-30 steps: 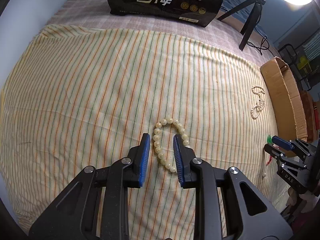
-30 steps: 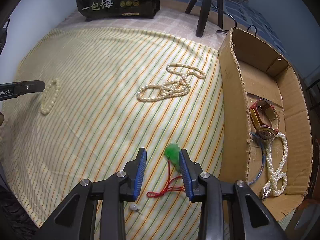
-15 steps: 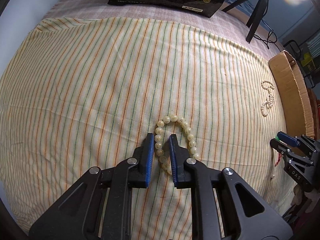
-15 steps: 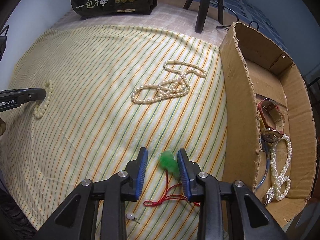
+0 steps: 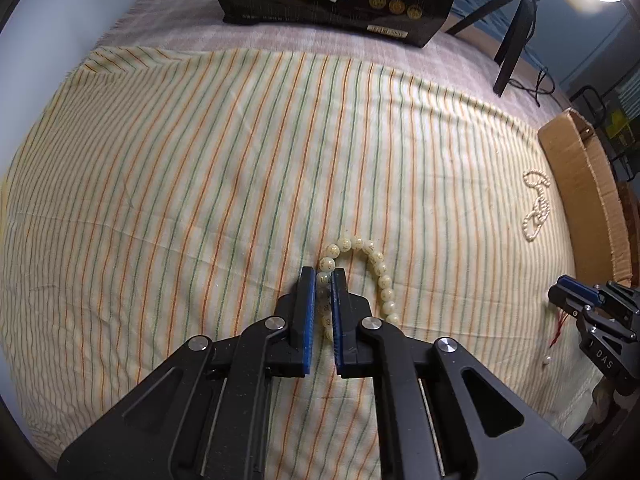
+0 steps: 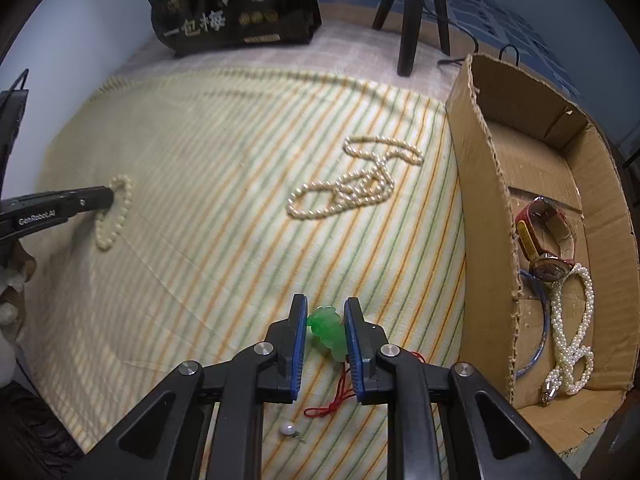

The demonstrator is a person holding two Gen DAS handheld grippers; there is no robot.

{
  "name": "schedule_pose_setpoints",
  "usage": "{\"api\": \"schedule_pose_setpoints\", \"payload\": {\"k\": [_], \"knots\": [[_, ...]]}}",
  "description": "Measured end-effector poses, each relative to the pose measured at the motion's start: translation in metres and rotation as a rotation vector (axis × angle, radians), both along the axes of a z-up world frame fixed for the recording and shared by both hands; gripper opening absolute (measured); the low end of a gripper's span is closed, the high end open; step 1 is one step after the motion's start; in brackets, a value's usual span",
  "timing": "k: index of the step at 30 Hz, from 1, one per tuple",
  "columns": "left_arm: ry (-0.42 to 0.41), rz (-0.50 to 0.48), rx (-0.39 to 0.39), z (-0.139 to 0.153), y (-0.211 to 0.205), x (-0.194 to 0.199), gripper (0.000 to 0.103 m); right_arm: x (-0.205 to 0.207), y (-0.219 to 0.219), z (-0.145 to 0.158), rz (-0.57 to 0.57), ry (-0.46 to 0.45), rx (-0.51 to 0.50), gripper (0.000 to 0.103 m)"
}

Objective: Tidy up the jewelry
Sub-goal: 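Close the left tool on the cream bead bracelet while the right tool closes on the green jade pendant, then carry the bracelet and pendant into the box and open both tools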

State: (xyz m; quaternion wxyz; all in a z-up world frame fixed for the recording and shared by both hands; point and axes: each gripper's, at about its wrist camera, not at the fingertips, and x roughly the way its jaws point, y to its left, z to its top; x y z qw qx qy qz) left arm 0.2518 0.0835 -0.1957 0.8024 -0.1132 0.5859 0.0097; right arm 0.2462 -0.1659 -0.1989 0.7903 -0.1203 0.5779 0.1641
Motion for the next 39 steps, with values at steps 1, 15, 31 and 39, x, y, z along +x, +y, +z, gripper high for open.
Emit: {"api": "schedule_pose_setpoints", "payload": {"k": [1,15,31,39], "knots": [[-0.008,0.004,-0.004,0.003,0.001,-0.001,0.005,0.000,0.000,0.003,-0.004,-0.004,0.013,0.017],[-0.096,0.017,-0.073,0.043,0.000,-0.011,0.005,-0.015,0.002,0.050,0.002,-0.079,0.117,0.017],[-0.222,-0.060,-0.140,0.104,-0.039,-0.022,0.005,-0.025,-0.023,0.117,-0.038,-0.203,0.241,0.017],[-0.273,-0.110,-0.174,0.130,-0.070,-0.026,0.005,-0.030,-0.042,0.145,-0.062,-0.258,0.267,0.017]]}}
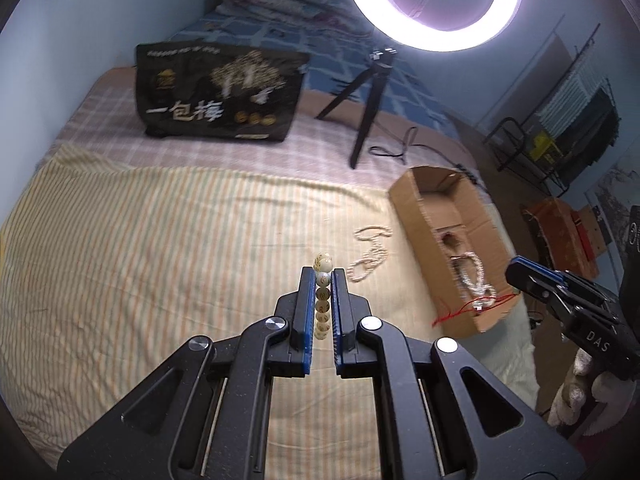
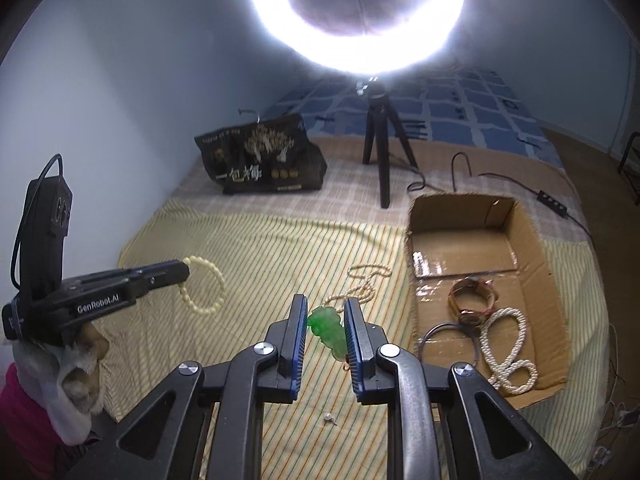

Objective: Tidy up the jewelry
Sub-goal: 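Carry the bracelet and pendant into the box and open both tools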

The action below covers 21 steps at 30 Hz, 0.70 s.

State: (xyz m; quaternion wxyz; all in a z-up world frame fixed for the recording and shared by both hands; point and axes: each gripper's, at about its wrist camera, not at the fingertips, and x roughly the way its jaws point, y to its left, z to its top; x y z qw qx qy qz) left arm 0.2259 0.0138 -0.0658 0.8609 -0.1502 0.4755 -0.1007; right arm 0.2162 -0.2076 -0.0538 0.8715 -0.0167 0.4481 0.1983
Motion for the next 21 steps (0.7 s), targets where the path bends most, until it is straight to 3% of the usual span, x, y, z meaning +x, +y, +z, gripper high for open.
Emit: {"api": "schedule_pose_setpoints", "payload": {"k": [8,21], "knots": [[-0.054,-0.055,-0.031,0.025,-0.043,0.002,0.005,0.003,-0.027,0.025,-0.043,-0.050,0.031,0.017],[-0.080,-0.128,-0.043,0.040,-0.105,0.034,0.005,0.018,-0.073,0.051,-0.094,-0.093,0.010,0.017]]}}
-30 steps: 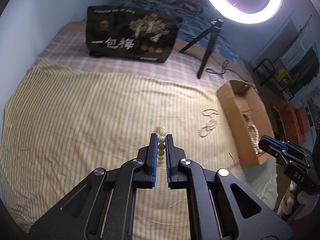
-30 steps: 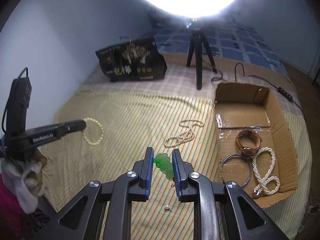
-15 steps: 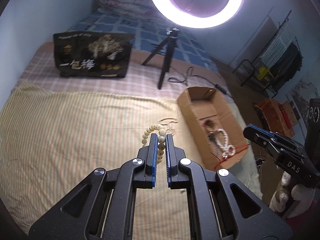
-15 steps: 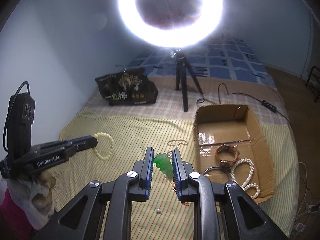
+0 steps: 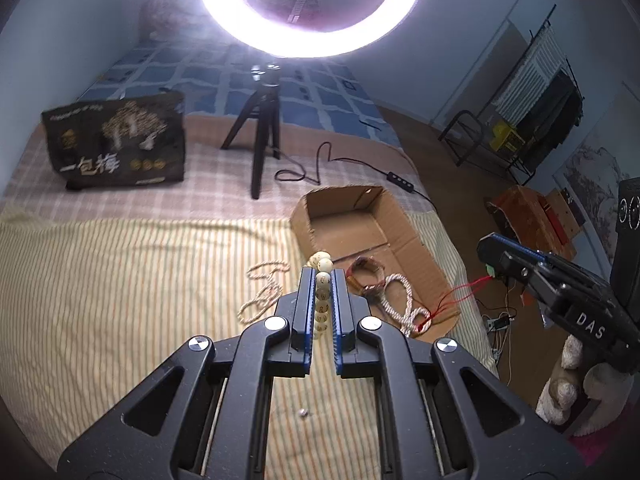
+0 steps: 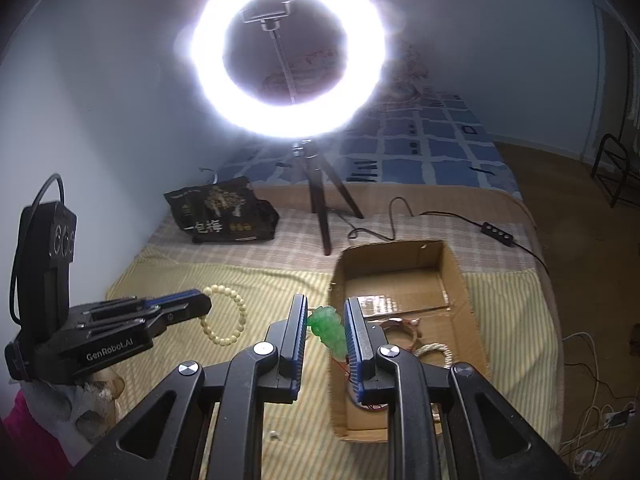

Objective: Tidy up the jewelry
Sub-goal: 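Carry the bracelet and pendant into the box and open both tools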

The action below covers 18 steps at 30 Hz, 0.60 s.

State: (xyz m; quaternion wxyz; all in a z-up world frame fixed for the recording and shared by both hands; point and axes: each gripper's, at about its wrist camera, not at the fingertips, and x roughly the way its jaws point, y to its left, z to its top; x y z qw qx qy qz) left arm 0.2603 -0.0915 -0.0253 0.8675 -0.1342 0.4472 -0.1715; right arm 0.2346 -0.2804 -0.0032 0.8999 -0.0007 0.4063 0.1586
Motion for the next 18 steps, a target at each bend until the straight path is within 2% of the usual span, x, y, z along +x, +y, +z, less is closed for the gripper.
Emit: {"api": "schedule_pose_setpoints", "payload": {"k": [6,18], "knots": [[-0.002,-0.034,0.019,-0.004,-0.030,0.027,0.005,0.016,-0.020,-0.005,-0.021,0.005,-0.007,0.017],[0.000,-0.077,0.044,-0.026,-0.073,0.083,0.005,0.076,-0.052,-0.032,-0.066,0.033,-0.031,0.017]]}}
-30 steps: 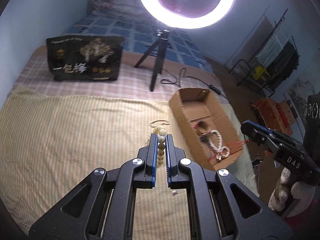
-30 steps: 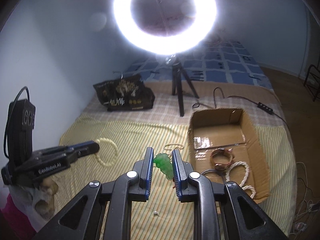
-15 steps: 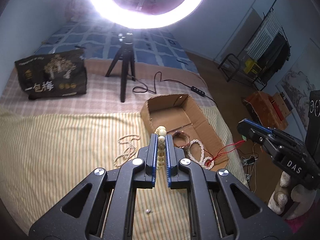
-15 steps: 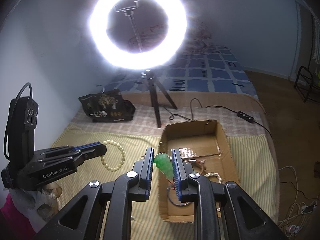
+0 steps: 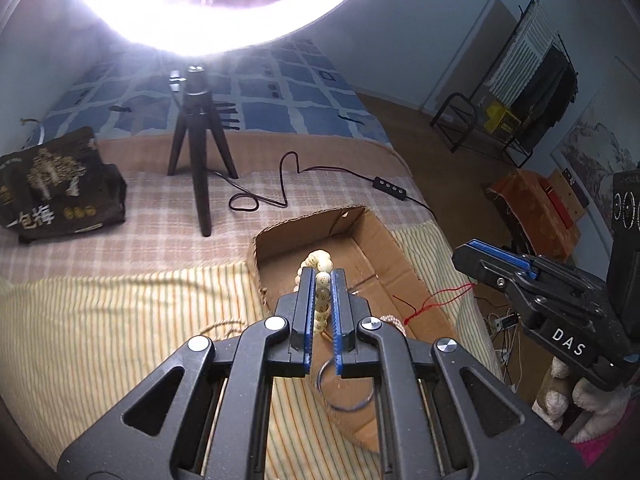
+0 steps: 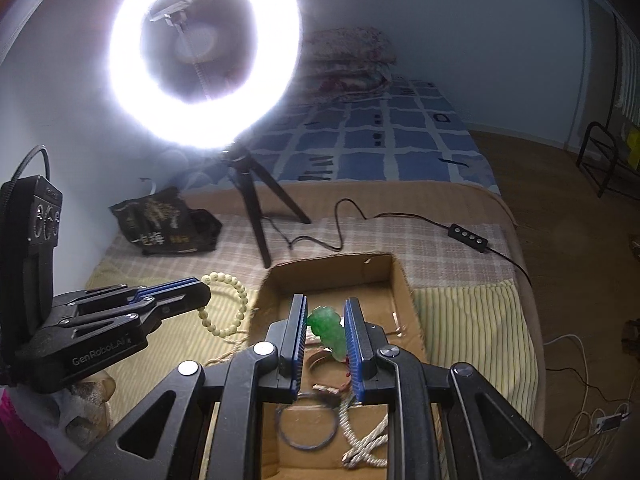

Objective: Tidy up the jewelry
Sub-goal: 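Carry the bracelet and pendant into the box and open both tools, then withdraw both tools from the box toward the remaining pearl pieces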

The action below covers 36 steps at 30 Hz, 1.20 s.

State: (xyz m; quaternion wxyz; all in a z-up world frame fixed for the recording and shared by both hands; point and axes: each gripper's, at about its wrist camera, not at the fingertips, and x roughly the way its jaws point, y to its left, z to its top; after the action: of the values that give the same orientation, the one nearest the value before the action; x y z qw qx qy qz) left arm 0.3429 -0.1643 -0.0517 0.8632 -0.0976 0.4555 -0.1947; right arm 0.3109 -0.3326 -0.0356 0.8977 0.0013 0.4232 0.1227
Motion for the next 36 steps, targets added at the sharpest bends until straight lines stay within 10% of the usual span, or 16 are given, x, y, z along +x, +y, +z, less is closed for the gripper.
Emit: {"api": "schedule_pose_setpoints", "payload": {"k": [18,26,36], "knots": [[0.054,-0.002,0.052,-0.048,-0.011,0.038,0.005,0.035,-0.020,-0.052,-0.033,0.069,0.002,0.018],[0.034,-0.016,0.067,-0.038,-0.011,0.033,0.005,0.025,-0.019,-0.045,-0.040,0.044,-0.018,0.050],[0.010,-0.005,0.083,-0.019,0.007,0.018,0.005,0.004,-0.011,-0.035,-0.036,0.029,-0.026,0.051]]}}
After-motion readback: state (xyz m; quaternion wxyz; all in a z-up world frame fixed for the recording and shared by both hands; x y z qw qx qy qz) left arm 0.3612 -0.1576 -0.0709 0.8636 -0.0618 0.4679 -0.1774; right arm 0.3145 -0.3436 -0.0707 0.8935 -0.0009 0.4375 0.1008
